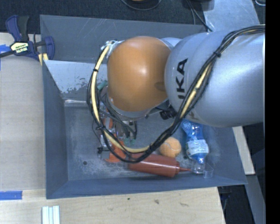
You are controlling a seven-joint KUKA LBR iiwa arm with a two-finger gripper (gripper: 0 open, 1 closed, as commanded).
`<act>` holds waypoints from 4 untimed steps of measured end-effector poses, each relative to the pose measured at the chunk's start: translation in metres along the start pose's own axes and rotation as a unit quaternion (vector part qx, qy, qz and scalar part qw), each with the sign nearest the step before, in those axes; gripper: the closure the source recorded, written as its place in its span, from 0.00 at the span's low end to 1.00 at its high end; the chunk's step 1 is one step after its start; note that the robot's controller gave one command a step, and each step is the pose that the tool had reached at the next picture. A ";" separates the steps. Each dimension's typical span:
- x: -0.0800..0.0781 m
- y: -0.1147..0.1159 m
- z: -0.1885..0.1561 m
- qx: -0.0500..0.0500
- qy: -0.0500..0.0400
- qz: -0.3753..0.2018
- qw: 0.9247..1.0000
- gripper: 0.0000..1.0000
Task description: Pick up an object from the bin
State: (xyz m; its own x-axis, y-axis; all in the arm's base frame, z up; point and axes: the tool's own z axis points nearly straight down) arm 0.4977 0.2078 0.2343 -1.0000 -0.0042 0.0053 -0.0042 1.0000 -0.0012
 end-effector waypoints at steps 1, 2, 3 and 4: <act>-0.002 -0.001 -0.005 -0.001 -0.004 0.002 1.000 0.00; -0.076 -0.021 0.093 -0.001 -0.005 -0.116 0.993 0.00; 0.012 -0.142 0.164 0.001 -0.009 -0.315 0.949 0.00; -0.075 -0.091 0.163 0.001 -0.009 -0.515 0.857 0.00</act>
Offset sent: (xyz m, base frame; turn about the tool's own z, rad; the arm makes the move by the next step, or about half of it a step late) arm 0.1233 -0.0339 -0.1643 -0.3908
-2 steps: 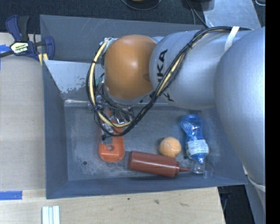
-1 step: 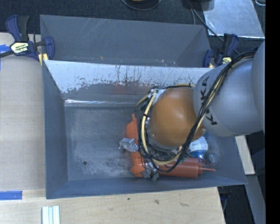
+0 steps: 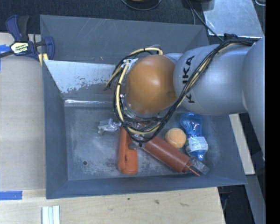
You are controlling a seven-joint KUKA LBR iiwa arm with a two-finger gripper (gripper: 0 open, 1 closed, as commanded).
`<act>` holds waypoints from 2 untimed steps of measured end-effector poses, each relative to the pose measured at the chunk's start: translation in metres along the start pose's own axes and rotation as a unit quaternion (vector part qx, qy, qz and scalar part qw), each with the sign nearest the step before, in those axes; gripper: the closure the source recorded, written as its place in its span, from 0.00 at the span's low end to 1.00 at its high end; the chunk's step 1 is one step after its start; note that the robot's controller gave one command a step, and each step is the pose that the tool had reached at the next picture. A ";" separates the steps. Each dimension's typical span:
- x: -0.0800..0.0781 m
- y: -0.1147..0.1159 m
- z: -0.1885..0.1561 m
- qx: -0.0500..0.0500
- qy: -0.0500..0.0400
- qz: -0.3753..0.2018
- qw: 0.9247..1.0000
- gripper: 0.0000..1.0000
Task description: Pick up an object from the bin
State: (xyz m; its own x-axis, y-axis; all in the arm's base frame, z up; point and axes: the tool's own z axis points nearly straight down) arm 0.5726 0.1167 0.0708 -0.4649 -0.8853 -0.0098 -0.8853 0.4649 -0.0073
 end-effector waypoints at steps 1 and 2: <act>0.087 0.053 -0.001 0.002 0.000 0.221 0.975 0.00; -0.002 -0.002 -0.002 0.003 -0.003 0.001 1.000 1.00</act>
Offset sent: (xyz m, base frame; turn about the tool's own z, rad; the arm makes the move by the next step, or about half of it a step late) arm 0.0000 0.0000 0.0000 0.0000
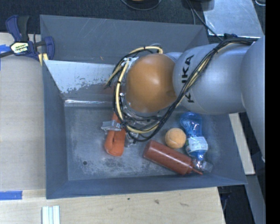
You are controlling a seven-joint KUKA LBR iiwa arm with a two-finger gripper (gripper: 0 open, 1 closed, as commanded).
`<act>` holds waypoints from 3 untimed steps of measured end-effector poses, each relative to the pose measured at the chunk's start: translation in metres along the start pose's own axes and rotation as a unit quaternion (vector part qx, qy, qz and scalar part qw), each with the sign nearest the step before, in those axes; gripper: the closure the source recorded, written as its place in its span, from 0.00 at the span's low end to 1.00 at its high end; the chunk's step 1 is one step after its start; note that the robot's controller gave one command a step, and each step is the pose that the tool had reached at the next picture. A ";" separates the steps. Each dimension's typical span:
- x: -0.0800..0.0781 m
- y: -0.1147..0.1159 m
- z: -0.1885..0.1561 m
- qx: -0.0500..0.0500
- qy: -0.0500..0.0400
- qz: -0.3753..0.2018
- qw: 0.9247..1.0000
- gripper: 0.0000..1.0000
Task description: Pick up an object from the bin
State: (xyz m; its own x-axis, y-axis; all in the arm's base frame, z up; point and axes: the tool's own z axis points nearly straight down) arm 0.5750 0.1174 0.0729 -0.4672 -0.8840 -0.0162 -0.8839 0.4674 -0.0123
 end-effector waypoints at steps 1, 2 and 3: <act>0.000 0.000 0.000 0.000 0.000 0.000 1.000 1.00; 0.001 0.000 -0.002 -0.001 0.000 0.001 1.000 1.00; 0.001 0.001 -0.011 -0.002 0.001 0.001 1.000 1.00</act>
Offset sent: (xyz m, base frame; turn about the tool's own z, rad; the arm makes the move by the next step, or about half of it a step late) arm 0.0000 -0.0001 0.0212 0.0000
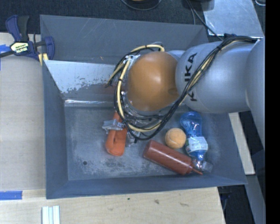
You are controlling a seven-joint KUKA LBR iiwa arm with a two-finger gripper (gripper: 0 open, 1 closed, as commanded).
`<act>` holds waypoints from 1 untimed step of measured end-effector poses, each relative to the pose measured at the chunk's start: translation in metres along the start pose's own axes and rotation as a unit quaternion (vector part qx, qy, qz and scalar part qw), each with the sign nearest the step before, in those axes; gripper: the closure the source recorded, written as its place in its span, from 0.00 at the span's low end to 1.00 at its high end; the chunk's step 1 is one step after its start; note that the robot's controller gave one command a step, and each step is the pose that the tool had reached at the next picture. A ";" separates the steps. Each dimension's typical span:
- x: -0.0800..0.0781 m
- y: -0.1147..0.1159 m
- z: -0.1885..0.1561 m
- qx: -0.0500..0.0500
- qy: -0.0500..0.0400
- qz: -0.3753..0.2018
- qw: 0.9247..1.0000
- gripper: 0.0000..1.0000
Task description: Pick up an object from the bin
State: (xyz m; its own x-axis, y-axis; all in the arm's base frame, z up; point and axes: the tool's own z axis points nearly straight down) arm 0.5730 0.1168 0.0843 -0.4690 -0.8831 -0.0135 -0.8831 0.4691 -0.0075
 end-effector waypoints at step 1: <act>0.000 0.000 -0.014 0.000 0.000 0.000 1.000 1.00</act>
Offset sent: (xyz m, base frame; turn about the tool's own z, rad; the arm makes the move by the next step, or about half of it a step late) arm 0.0000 0.0000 0.0822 0.0000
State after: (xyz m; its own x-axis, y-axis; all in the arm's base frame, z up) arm 0.5732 0.1168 0.0985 -0.4695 -0.8828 -0.0142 -0.8829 0.4696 -0.0079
